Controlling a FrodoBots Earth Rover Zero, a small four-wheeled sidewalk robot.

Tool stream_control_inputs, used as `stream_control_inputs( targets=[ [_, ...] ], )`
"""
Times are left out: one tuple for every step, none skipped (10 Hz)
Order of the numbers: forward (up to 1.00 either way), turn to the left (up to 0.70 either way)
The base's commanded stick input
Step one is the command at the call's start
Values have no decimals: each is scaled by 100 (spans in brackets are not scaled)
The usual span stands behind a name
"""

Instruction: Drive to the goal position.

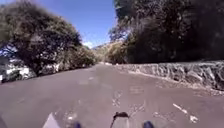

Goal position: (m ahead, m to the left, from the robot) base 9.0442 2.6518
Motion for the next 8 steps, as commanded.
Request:
stream_control_inputs(
  targets=[
    [85,0],
    [85,0],
    [85,0],
    [85,0],
    [85,0],
    [85,0],
    [85,0],
    [85,0]
  ],
)
